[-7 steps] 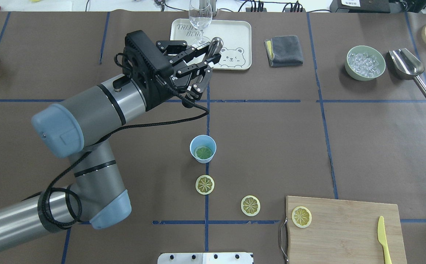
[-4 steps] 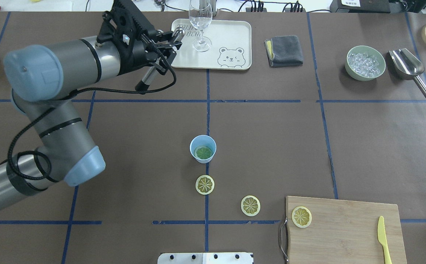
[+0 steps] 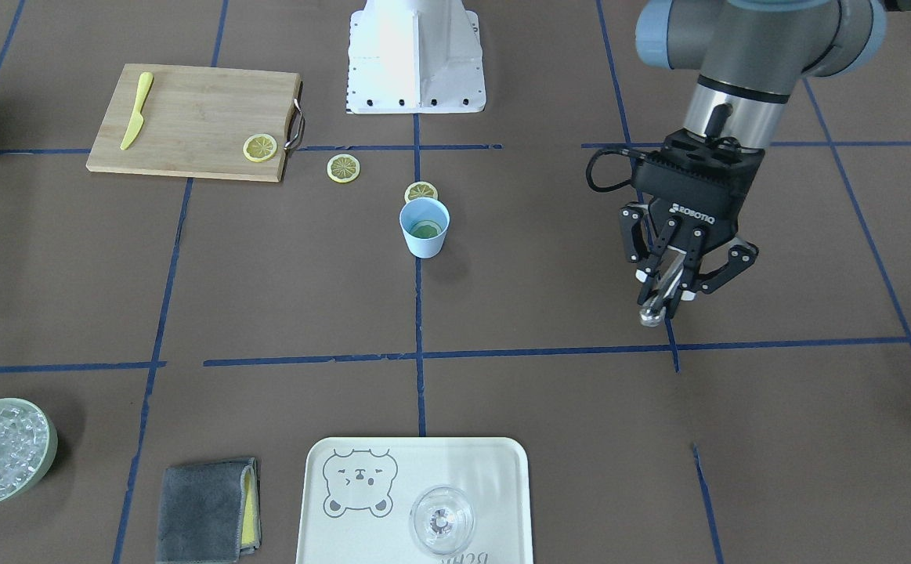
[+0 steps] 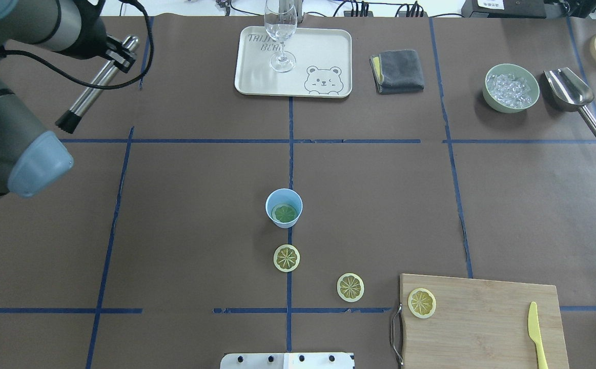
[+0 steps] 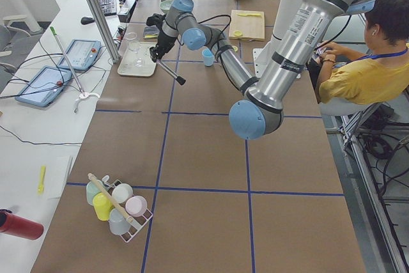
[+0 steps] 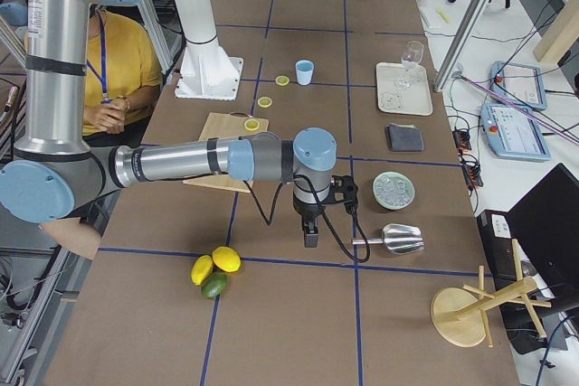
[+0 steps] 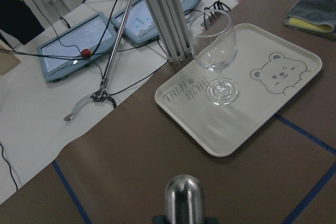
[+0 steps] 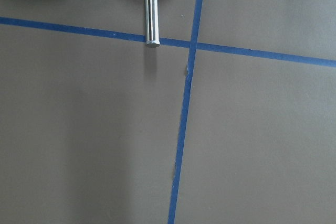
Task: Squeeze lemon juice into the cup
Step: 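Lift the muddler out of the cup and carry it back with the left gripper, then lower the muddler onto the table and open the left gripper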
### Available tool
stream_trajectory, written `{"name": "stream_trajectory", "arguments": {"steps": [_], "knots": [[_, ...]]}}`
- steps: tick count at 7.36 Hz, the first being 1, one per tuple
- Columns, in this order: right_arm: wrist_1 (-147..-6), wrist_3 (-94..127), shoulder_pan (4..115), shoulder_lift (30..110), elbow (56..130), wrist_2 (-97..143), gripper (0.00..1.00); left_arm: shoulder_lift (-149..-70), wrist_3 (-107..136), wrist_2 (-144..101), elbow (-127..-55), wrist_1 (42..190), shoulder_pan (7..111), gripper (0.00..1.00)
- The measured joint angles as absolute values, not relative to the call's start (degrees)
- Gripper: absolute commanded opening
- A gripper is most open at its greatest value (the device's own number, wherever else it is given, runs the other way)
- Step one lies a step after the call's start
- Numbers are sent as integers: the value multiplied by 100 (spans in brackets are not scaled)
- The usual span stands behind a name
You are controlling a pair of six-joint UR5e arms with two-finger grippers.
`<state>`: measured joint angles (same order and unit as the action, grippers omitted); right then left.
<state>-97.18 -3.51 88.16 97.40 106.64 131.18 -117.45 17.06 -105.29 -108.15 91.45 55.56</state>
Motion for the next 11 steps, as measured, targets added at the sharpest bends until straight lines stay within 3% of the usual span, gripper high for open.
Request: {"name": "stream_trajectory", "arguments": {"steps": [3, 6, 11], "knots": [[-9712, -352, 8816, 9746, 10679, 13126, 100, -10645, 2227, -11046, -10929, 8761, 5690, 0], [-9712, -351, 8816, 9747, 10708, 13154, 100, -9782, 4188, -11227, -10815, 10073, 5591, 0], [-9712, -352, 8820, 9747, 10719, 13157, 100, -9486, 5224, -11167, -10145, 11255, 4615, 0]]}}
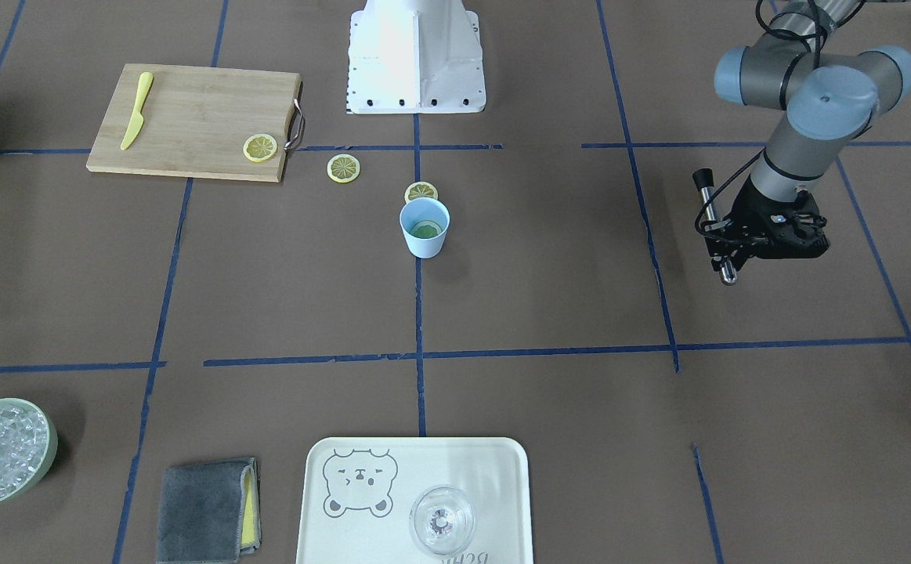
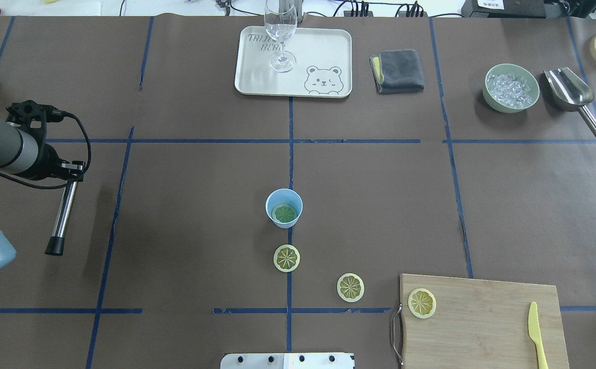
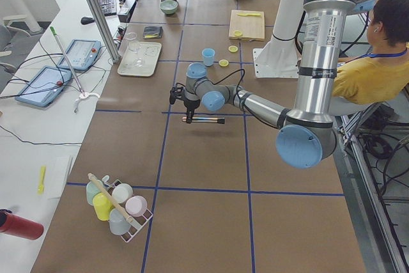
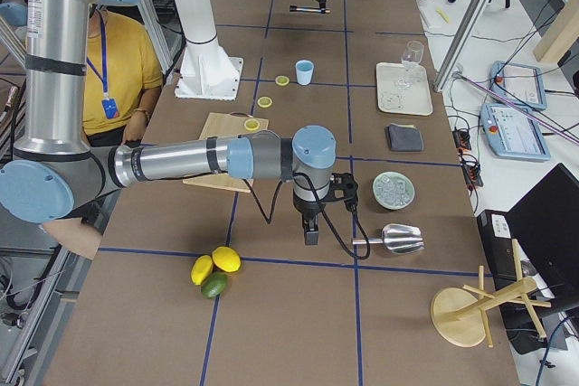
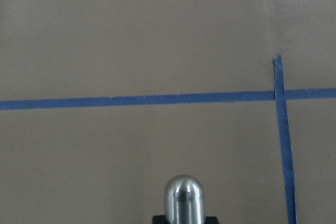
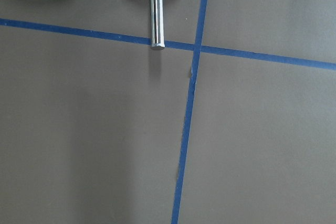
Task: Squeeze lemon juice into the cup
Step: 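Lower the muddler onto the table and open the left gripper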
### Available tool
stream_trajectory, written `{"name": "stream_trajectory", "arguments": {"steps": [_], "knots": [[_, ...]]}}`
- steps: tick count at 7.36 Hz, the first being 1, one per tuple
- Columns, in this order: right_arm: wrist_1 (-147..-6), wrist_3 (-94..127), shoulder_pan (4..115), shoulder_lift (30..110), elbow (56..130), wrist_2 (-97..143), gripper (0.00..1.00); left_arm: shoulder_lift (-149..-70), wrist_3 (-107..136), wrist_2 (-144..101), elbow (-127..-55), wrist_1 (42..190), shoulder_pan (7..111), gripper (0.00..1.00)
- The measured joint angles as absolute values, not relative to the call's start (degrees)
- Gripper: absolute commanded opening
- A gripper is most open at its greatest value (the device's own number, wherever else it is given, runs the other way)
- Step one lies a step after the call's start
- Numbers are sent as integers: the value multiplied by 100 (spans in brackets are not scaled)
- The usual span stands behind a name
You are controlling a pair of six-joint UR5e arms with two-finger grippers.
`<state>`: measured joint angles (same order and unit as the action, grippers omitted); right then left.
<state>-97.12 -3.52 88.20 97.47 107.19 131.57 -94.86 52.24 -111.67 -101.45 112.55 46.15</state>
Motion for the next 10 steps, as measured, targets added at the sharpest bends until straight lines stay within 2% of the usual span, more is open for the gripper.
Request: {"name": "stream_trajectory", "arguments": {"steps": [4, 5, 6, 7, 8, 10], "knots": [[-9712, -352, 8820, 9747, 10715, 13157, 100, -9848, 5470, -11157, -9805, 11257, 4288, 0], [-9712, -352, 8823, 9747, 10715, 13157, 100, -9894, 5463, -11152, -9741, 11246, 4280, 10], [-9712, -351, 8823, 9747, 10718, 13157, 100, -9910, 5443, -11148, -9694, 11240, 4277, 32], [-9712, -352, 8824, 9745, 10721, 13157, 100, -9916, 5431, -11146, -9659, 11242, 4276, 34], [-9712, -352, 8823, 9742, 10722, 13157, 100, -9913, 5422, -11145, -9645, 11244, 4277, 99], [-9712, -352, 8820, 9736, 10729, 13157, 100, -9870, 5237, -11147, -9682, 11235, 4291, 100]]}}
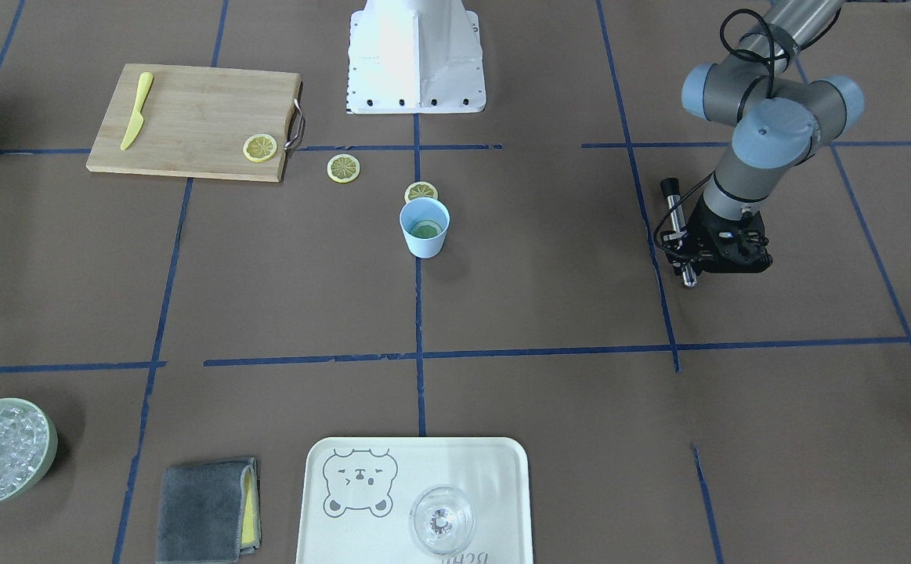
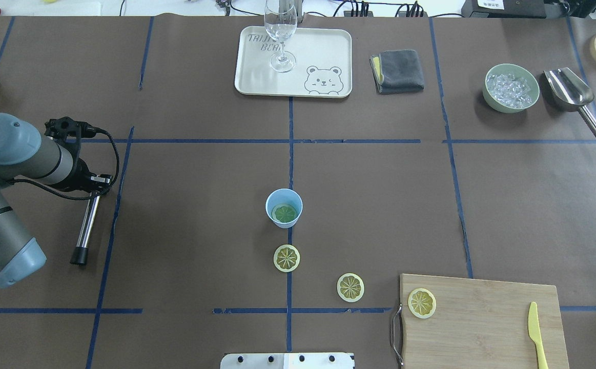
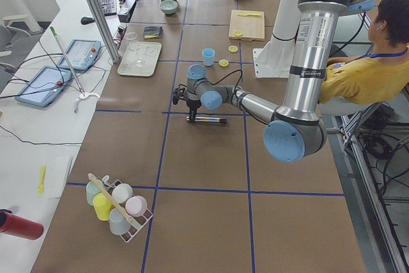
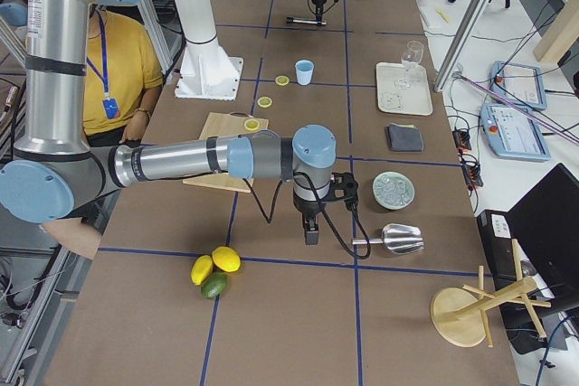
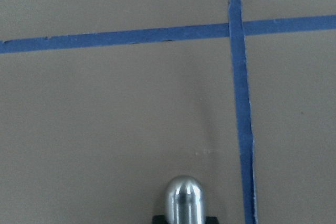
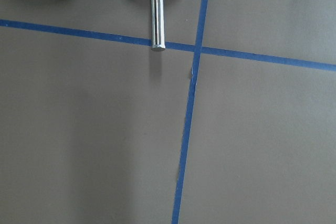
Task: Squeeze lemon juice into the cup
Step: 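Lower the muddler onto the table and open the left gripper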
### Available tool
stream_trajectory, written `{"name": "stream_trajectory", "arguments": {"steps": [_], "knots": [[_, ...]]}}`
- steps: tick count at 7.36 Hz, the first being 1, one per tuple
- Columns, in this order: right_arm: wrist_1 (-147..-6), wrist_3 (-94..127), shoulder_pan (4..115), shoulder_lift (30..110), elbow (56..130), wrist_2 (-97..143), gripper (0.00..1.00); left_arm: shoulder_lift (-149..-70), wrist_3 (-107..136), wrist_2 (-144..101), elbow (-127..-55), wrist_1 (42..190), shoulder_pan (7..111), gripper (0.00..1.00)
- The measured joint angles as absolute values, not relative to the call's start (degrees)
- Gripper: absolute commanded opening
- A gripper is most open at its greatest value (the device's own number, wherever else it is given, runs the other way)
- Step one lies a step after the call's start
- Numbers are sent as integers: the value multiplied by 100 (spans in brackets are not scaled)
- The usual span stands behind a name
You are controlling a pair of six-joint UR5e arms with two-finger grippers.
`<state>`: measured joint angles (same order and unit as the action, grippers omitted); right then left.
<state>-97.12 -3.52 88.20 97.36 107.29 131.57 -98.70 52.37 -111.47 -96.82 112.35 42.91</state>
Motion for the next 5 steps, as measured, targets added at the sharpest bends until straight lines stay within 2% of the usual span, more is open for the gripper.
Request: {"name": "stream_trajectory", "arguments": {"steps": [2, 5], "knots": [[-9712, -352, 8817, 9731, 10727, 13157, 100, -9861, 4686, -11165, -9824, 11223, 4478, 100], [-9712, -353, 8816, 9730, 10721, 13157, 100, -9754, 3054, -11242, -10111, 11081, 5497, 100]]}}
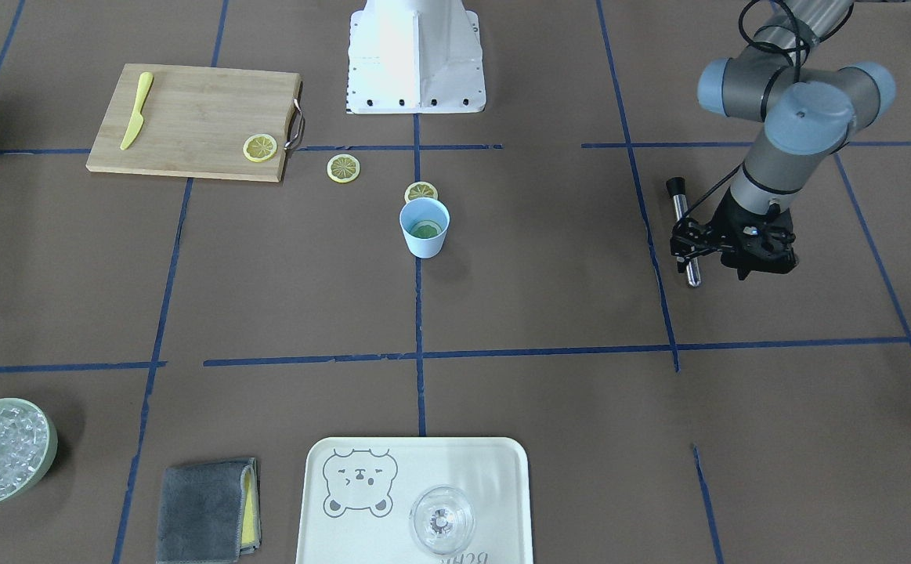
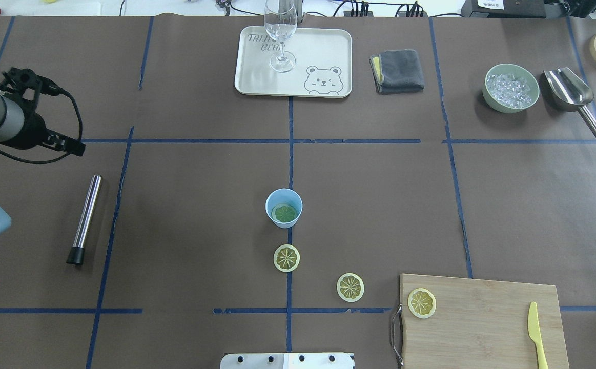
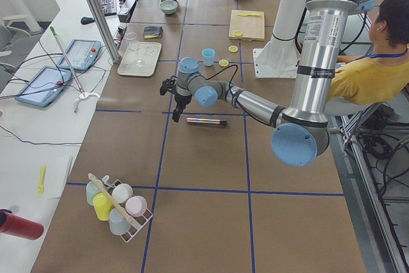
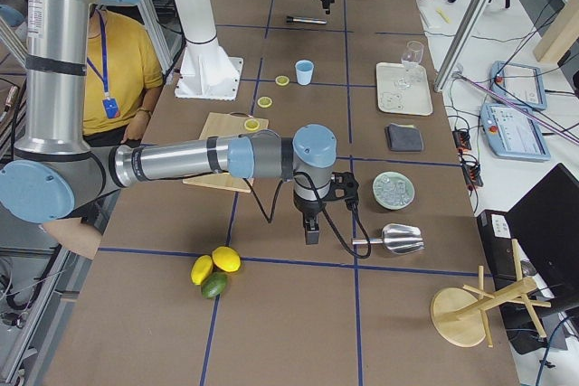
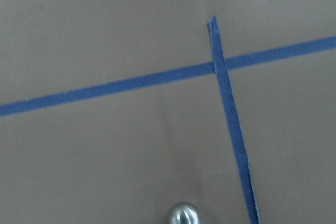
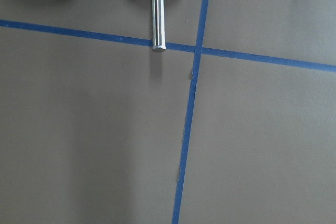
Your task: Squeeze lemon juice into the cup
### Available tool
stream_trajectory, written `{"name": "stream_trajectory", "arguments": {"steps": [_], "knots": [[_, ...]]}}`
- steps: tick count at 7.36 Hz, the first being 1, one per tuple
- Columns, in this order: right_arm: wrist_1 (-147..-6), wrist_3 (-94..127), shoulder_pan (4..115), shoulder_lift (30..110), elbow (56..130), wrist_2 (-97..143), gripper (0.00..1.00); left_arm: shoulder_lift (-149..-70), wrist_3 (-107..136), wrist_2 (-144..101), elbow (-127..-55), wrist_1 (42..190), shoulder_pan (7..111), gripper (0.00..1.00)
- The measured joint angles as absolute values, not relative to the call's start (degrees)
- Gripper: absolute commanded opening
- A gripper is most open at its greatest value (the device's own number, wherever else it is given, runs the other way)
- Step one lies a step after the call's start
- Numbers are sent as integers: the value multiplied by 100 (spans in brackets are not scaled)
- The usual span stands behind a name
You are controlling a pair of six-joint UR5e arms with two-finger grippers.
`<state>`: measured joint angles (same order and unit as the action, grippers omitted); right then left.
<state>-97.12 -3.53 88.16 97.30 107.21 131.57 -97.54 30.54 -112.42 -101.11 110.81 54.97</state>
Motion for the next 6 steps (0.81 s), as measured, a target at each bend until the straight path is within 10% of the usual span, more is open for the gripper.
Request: {"name": "stream_trajectory", "arguments": {"steps": [6], "knots": [[-9712, -352, 8815, 9737, 10707, 13157, 100, -9083, -554, -12498, -10139, 9327, 8314, 100]]}}
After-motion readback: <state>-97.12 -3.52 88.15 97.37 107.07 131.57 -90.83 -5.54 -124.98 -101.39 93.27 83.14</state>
